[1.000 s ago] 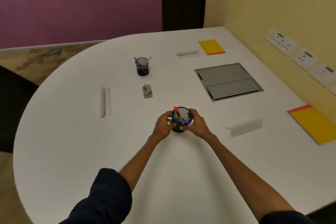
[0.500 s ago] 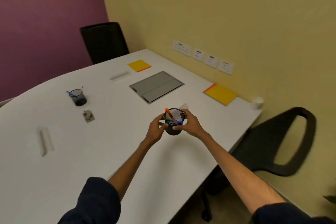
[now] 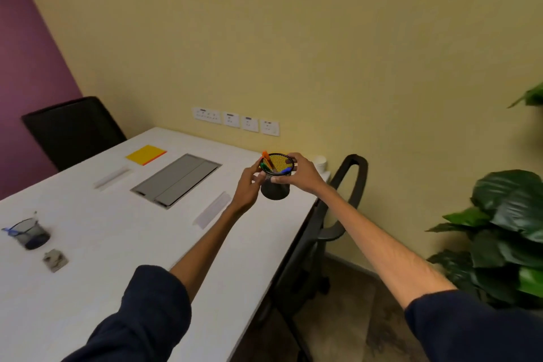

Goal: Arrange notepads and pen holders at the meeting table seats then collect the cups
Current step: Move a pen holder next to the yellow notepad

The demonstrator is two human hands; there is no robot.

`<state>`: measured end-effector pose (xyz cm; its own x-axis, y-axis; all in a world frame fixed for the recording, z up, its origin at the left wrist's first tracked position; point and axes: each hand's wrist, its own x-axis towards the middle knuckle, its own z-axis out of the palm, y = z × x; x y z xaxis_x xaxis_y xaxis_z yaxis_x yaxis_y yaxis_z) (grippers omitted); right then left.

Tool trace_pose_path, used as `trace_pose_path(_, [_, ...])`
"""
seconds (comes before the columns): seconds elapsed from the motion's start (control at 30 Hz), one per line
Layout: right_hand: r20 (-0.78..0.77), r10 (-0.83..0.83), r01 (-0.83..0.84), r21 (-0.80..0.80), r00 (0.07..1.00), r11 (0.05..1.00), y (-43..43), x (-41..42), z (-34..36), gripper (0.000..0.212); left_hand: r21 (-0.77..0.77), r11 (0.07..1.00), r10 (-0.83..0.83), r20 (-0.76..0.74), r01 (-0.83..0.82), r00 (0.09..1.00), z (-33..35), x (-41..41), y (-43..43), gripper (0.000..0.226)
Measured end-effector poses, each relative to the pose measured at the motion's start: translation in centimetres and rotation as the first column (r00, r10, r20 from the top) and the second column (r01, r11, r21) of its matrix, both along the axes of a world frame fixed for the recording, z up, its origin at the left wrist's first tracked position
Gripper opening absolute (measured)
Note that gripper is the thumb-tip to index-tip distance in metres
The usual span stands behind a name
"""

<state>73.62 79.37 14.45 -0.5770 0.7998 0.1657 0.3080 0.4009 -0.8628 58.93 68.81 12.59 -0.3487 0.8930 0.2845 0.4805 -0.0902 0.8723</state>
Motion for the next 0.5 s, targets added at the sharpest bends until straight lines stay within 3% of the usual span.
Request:
trace_pose_path(0.13, [0.009, -0.075, 0.075, 0.004, 0.997, 0.997, 3.5, 3.3, 0.5, 0.09, 0.001, 0.997, -0.076, 0.008, 0.076, 0.997, 0.9, 2.9, 4.2, 0.043])
trace_pose_path(0.5, [0.115, -0.128, 0.127, 0.014, 0.985, 0.992, 16.5, 7.4, -1.5, 0.092, -0.034, 0.999, -0.026, 0.107, 0.029, 0.994, -2.7, 7.3, 18.0, 0.044])
